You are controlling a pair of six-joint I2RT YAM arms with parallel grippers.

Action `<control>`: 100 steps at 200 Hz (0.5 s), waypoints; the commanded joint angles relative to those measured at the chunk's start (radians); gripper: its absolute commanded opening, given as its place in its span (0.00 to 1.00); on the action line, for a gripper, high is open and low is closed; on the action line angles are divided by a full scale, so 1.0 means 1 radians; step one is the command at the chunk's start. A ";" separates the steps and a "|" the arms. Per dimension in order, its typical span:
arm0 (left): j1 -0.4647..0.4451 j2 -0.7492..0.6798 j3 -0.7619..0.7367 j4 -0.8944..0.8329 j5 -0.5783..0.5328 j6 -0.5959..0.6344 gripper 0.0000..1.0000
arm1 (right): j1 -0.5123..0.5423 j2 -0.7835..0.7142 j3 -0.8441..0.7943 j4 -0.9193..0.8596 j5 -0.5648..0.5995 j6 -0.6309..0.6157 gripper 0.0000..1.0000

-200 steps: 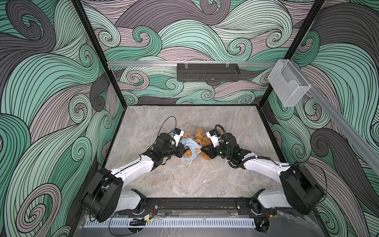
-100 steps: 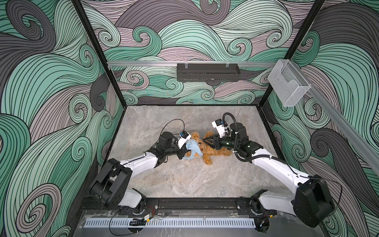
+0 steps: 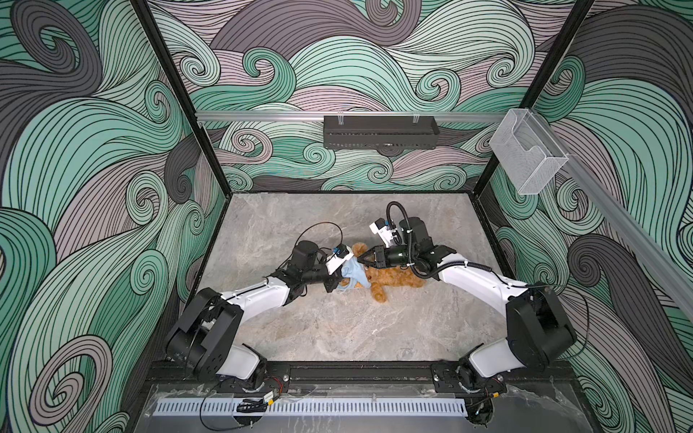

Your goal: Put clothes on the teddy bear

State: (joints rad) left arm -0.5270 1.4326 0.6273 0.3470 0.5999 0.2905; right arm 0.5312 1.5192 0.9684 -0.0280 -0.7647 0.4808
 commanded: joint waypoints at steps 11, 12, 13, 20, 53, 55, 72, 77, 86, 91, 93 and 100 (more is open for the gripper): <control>-0.010 -0.005 0.037 -0.037 0.014 0.038 0.00 | 0.017 0.017 0.033 -0.021 -0.021 0.008 0.26; -0.010 -0.005 0.037 -0.038 0.013 0.038 0.00 | 0.018 0.018 0.033 -0.022 -0.021 0.008 0.26; -0.010 -0.005 0.036 -0.038 0.013 0.038 0.00 | 0.019 0.020 0.033 -0.022 -0.021 0.008 0.26; -0.010 -0.005 0.036 -0.040 0.013 0.039 0.00 | 0.022 0.027 0.036 -0.025 -0.018 0.006 0.27; -0.014 -0.004 0.036 -0.052 0.000 0.052 0.00 | 0.040 0.059 0.051 -0.033 0.000 0.007 0.25; -0.014 -0.004 0.037 -0.053 0.000 0.053 0.00 | 0.040 0.061 0.051 -0.032 0.000 0.007 0.24; -0.016 -0.005 0.038 -0.058 -0.006 0.055 0.00 | 0.044 0.068 0.053 -0.012 0.002 0.026 0.18; -0.016 -0.005 0.037 -0.059 -0.008 0.055 0.00 | 0.043 0.069 0.052 -0.002 0.002 0.035 0.15; -0.018 -0.004 0.038 -0.060 -0.011 0.058 0.00 | 0.043 0.068 0.049 0.021 0.003 0.050 0.10; -0.018 -0.004 0.038 -0.060 -0.016 0.060 0.00 | 0.043 0.066 0.048 0.032 0.005 0.061 0.08; -0.018 -0.004 0.037 -0.060 -0.017 0.061 0.00 | 0.042 0.065 0.047 0.036 0.006 0.065 0.06; -0.019 -0.005 0.038 -0.066 -0.023 0.067 0.00 | 0.040 0.060 0.045 0.053 0.012 0.078 0.02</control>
State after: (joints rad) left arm -0.5285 1.4326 0.6273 0.2985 0.5831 0.3264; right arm 0.5625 1.5791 1.0004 -0.0353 -0.7563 0.5102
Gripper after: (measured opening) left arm 0.057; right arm 0.076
